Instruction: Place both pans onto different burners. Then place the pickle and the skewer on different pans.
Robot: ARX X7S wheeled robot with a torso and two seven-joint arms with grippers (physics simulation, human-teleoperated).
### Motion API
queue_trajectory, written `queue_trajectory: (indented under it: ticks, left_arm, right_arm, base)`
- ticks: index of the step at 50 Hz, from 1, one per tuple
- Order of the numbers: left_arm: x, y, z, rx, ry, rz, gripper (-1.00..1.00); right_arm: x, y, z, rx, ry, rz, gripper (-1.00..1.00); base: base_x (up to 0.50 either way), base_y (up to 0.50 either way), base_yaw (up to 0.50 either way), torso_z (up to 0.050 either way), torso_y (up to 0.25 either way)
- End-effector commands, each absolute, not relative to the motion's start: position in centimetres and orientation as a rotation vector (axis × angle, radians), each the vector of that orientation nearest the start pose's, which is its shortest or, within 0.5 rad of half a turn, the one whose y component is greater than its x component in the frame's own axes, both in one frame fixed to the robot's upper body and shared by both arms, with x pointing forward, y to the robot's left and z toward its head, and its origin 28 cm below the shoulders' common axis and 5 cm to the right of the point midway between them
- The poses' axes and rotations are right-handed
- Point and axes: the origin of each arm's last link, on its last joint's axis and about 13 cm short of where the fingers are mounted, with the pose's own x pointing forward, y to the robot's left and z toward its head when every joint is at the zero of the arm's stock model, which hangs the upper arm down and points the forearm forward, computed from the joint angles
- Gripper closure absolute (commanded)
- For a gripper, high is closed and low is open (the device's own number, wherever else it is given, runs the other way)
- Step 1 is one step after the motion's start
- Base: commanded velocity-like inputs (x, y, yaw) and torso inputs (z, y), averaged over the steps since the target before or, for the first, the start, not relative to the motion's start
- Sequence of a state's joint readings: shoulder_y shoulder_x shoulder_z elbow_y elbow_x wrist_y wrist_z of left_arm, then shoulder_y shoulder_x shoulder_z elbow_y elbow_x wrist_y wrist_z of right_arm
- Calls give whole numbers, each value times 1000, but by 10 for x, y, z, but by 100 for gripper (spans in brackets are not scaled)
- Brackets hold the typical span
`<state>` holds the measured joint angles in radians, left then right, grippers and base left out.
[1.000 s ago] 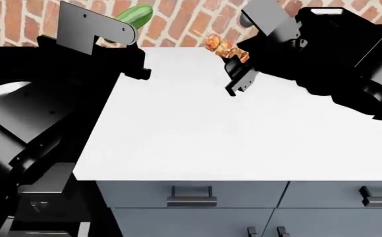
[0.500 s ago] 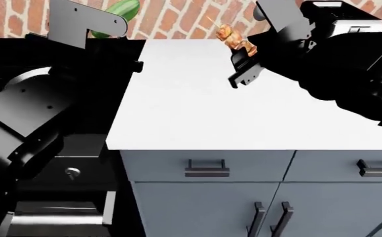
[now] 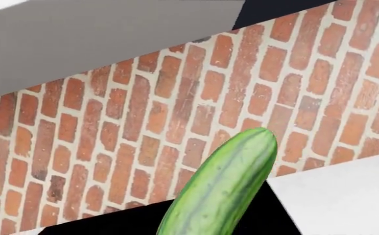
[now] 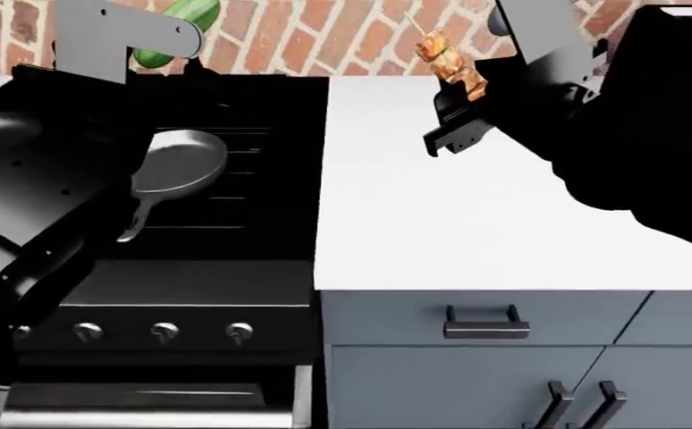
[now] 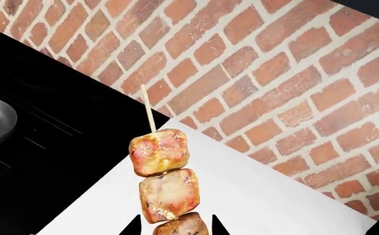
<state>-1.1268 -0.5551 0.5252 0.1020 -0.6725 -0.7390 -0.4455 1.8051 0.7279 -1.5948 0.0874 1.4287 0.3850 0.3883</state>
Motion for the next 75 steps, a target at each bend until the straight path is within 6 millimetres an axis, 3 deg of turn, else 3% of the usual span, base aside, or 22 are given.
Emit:
queue_trajectory:
  ticks: [1,22,48,64,75]
  left_arm:
    - [328,246,281,245,-230,54,100]
    - [331,248,281,245,-217,75,100]
    - [319,256,295,229,-234,43,100]
    - [341,263,285,250,-203,49,100]
    - [341,261,284,262,-200,51,100]
  right_arm:
    - [325,-129,312,-393,22,268,100]
    - [325,-127,308,-395,11,270,100]
    - [311,-133,302,-411,-11,256,100]
    - [315,-132,312,-436,-3,239,100]
    - [313,-135,314,-430,2,244,100]
  base:
    - [-59,500,0,0,0]
    - [-17,500,0,0,1]
    - [-1,500,0,0,0]
    - [61,500,0,0,0]
    - [261,-42,0,0,1]
